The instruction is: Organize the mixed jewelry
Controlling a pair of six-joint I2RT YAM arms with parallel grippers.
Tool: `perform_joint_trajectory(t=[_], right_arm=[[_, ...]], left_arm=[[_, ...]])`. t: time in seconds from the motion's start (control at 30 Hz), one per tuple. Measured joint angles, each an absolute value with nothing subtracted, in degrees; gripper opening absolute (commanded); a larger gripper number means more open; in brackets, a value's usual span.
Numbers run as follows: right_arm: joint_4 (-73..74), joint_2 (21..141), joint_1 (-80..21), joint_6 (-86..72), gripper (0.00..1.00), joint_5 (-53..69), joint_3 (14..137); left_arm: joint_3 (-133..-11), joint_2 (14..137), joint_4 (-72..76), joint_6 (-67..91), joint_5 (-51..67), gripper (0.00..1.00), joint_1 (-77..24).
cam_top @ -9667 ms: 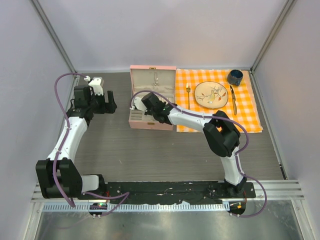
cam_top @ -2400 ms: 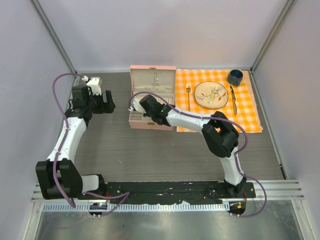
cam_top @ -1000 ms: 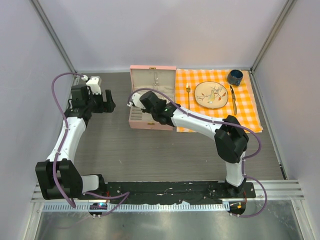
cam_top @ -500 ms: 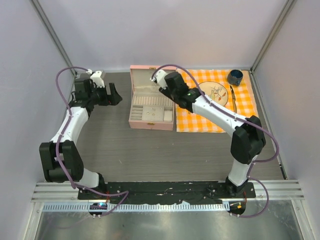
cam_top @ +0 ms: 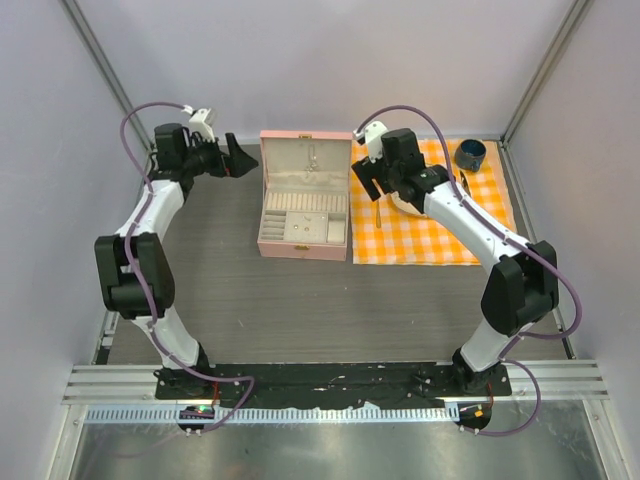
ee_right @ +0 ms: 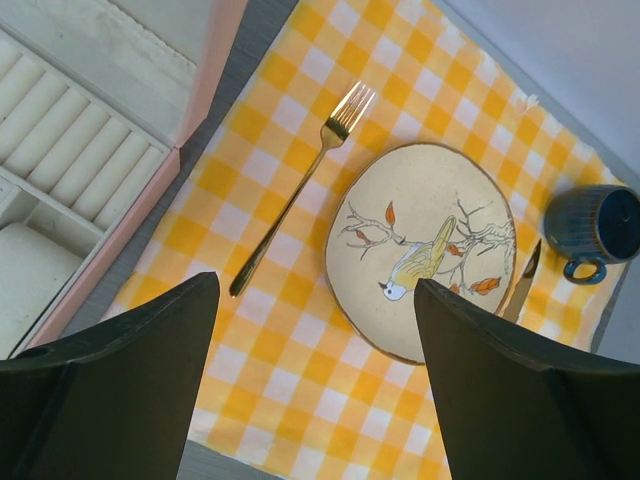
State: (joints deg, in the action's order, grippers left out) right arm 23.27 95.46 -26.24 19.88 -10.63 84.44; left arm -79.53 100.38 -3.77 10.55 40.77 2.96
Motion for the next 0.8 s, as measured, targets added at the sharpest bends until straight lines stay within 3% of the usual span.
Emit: perform_joint_trajectory(t=[0.4, 0.8], right_arm=[[25.63, 95.37, -23.42, 17.80, 0.86, -7.01, 80.71], [25.80, 95.39, -23.00, 17.78, 0.86, -6.02, 80.66]], left_arm=[[-87.53, 112.36, 4.19, 10.07, 46.37, 1.00, -2.02], [-87.39, 114.48, 13.28, 11.22, 46.78, 1.00, -3.84]])
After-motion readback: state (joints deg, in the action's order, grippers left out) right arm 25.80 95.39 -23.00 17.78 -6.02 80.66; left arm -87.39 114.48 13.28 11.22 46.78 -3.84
